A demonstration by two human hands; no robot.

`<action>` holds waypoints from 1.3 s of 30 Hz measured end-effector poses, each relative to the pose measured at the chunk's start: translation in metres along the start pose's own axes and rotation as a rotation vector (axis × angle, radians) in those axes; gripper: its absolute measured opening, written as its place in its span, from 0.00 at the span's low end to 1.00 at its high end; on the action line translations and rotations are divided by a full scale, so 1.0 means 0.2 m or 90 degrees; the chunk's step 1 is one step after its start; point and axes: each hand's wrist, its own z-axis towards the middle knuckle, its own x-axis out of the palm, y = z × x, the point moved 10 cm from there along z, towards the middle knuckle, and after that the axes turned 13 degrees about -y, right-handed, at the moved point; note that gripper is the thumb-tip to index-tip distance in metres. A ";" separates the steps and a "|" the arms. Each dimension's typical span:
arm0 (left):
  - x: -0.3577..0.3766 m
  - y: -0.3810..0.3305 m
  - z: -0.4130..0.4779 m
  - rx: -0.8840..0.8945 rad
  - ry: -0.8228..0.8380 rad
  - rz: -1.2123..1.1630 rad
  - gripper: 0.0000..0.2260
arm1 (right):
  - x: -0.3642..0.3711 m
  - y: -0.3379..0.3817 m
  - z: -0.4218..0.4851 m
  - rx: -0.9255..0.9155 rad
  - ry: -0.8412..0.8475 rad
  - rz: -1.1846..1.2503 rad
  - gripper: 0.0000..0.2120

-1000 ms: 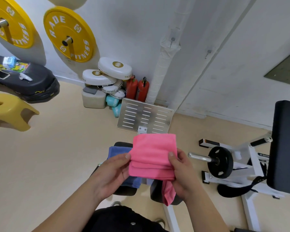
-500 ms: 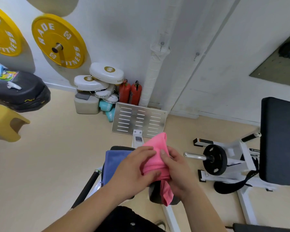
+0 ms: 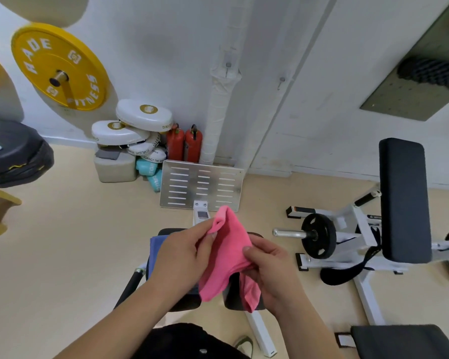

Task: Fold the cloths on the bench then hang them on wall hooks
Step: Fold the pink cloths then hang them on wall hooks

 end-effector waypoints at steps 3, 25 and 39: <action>0.05 -0.05 -0.06 0.057 0.056 0.013 0.17 | 0.02 -0.02 0.01 0.017 0.006 -0.002 0.11; 0.17 0.53 -0.45 -0.877 0.132 -0.742 0.22 | 0.24 -0.23 0.11 0.175 0.148 0.146 0.13; -0.04 0.82 -0.28 -0.636 0.091 -0.147 0.08 | 0.32 -0.51 0.40 0.099 0.157 -0.349 0.13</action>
